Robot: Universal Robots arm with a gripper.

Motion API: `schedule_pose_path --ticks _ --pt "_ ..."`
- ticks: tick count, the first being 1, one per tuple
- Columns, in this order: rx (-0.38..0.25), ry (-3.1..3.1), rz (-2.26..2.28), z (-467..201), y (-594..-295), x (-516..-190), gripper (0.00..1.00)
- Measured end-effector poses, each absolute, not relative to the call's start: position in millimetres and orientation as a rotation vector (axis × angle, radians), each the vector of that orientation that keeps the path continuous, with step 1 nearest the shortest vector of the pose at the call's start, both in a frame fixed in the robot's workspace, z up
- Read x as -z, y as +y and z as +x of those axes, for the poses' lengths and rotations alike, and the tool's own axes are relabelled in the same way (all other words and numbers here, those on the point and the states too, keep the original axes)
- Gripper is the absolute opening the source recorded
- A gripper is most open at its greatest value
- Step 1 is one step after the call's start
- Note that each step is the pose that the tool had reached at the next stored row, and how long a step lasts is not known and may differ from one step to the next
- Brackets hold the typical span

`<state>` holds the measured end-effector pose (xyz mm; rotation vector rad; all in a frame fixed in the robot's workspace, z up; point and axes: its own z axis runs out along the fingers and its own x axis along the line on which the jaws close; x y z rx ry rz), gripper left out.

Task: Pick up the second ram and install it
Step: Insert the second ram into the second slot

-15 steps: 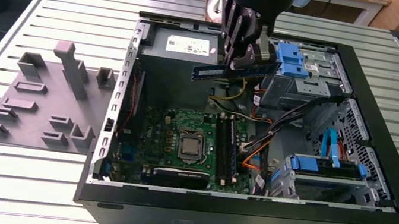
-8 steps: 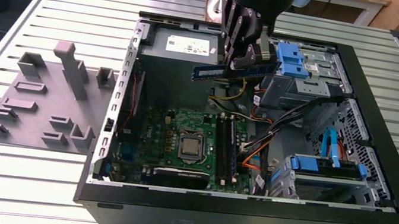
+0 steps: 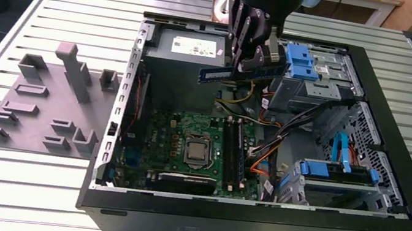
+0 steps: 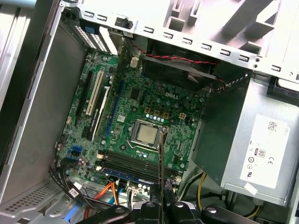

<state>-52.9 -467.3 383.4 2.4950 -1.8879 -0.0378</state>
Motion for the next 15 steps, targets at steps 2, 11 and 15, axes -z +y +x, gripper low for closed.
schedule_pose_path --ticks 2,11,15 --pt "0.038 -1.885 2.497 -52.8 -467.3 -383.4 0.14" --pt "0.038 -1.871 2.507 -52.8 -467.3 -383.4 0.14" --pt "0.038 -1.865 2.512 -52.8 -467.3 -383.4 0.14"
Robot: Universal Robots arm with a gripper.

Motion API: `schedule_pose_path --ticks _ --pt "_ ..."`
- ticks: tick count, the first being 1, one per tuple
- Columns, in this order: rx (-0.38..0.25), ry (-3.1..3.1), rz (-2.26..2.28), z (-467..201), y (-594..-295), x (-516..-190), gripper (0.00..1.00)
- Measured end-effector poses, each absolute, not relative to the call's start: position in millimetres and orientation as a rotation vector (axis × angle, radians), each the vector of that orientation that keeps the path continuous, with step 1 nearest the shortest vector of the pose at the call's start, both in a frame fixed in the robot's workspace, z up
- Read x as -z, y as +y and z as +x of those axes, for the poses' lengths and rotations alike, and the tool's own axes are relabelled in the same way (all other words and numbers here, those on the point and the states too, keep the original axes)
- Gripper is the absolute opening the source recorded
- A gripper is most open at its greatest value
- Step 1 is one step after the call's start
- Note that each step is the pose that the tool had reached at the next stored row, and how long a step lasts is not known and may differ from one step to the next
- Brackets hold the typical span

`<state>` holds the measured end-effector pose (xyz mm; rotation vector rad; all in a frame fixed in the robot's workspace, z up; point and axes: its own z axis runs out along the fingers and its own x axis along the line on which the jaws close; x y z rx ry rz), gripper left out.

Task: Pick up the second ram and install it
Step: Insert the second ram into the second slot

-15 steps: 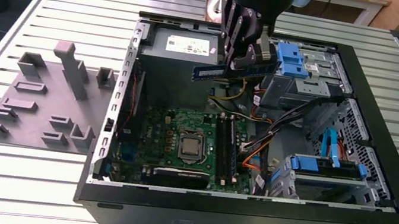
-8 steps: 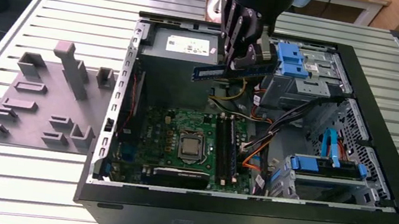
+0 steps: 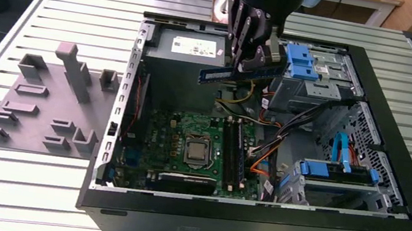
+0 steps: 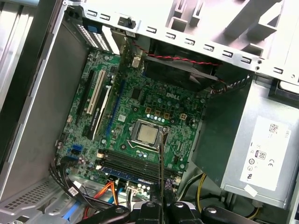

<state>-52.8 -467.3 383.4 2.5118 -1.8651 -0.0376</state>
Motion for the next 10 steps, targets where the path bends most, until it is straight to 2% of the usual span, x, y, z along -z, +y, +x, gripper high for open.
schedule_pose_path --ticks 10 --pt "0.037 -1.854 2.52 -52.8 -467.3 -383.4 0.14"
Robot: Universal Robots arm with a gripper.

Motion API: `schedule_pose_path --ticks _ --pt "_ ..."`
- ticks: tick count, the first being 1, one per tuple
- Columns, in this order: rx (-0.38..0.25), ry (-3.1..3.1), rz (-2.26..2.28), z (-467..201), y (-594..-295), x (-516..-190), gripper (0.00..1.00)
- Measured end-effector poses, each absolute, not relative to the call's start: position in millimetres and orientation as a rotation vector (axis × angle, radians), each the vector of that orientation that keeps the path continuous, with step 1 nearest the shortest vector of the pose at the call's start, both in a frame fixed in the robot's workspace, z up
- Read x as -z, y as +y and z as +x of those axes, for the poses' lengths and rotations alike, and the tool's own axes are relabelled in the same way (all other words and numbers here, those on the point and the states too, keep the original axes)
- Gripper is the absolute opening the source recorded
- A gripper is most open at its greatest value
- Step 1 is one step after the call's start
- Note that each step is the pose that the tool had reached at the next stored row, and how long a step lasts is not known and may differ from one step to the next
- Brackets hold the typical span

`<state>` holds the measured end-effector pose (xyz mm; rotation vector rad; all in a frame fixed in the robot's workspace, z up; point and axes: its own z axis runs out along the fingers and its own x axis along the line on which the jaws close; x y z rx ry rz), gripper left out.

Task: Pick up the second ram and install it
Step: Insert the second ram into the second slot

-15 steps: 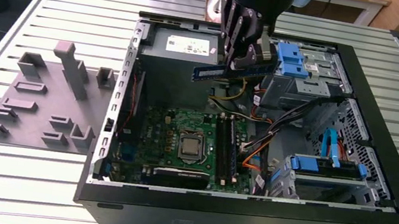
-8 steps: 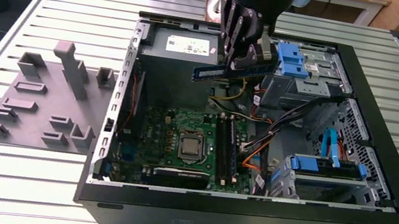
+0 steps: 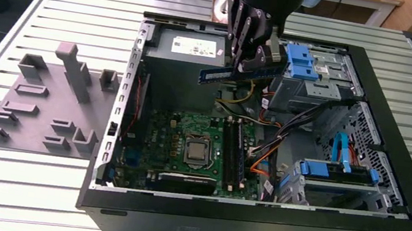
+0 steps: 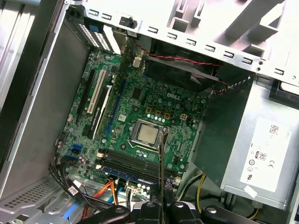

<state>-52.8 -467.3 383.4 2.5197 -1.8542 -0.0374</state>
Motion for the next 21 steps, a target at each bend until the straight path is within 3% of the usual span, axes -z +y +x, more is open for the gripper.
schedule_pose_path --ticks 21 --pt "0.037 -1.84 2.53 -52.8 -467.3 -383.4 0.14"
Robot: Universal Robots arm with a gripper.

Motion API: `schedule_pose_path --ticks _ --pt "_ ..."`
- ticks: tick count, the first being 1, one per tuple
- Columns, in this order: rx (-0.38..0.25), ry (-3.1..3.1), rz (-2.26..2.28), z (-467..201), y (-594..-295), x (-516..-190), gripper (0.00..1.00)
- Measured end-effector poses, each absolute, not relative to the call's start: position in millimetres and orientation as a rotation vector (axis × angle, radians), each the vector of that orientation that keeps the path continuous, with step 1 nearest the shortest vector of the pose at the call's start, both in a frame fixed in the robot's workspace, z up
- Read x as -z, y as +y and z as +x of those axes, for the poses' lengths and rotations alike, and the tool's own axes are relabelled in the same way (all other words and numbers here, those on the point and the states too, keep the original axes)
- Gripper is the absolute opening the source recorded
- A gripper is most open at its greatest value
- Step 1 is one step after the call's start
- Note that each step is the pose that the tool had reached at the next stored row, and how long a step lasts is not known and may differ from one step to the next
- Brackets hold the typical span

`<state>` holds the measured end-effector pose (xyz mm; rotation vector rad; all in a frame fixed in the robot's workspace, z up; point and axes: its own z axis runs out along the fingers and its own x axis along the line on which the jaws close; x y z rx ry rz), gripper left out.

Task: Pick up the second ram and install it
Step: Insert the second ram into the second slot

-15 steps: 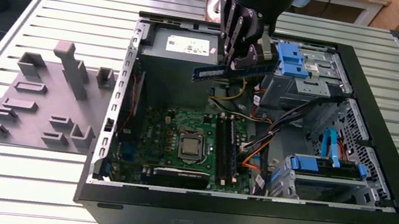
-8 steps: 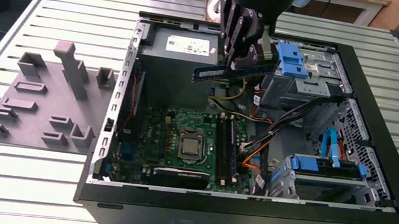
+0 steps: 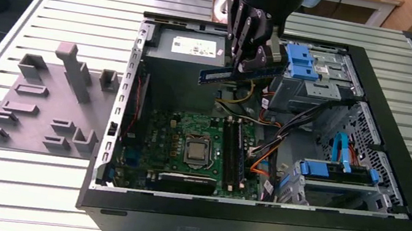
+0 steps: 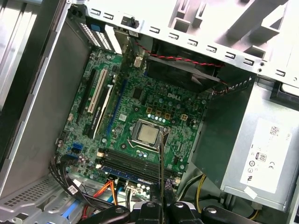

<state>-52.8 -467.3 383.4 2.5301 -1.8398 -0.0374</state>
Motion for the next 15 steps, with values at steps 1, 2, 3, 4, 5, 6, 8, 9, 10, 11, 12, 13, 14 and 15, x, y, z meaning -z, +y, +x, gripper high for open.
schedule_pose_path --ticks 1,2,3,4,5,6,8,9,10,11,12,13,14,15 --pt "0.037 -1.839 2.531 -52.8 -467.3 -383.4 0.14" --pt "0.037 -1.838 2.531 -52.8 -467.3 -383.4 0.14" --pt "0.037 -1.838 2.532 -52.8 -467.3 -383.4 0.14" --pt "0.037 -1.837 2.532 -52.9 -467.3 -383.4 0.14" --pt "0.037 -1.836 2.533 -52.8 -467.3 -383.4 0.14" --pt "0.037 -1.836 2.533 -52.8 -467.3 -383.4 0.14" --pt "0.037 -1.834 2.534 -52.8 -467.3 -383.4 0.14" --pt "0.037 -1.834 2.535 -52.8 -467.3 -383.4 0.14" --pt "0.037 -1.833 2.535 -52.8 -467.3 -383.4 0.14" --pt "0.037 -1.832 2.536 -52.8 -467.3 -383.4 0.14" --pt "0.037 -1.832 2.536 -52.9 -467.3 -383.4 0.14" --pt "0.037 -1.831 2.536 -52.9 -467.3 -383.4 0.14" --pt "0.037 -1.83 2.537 -52.9 -467.3 -383.4 0.14" --pt "0.037 -1.83 2.537 -52.9 -467.3 -383.4 0.14"
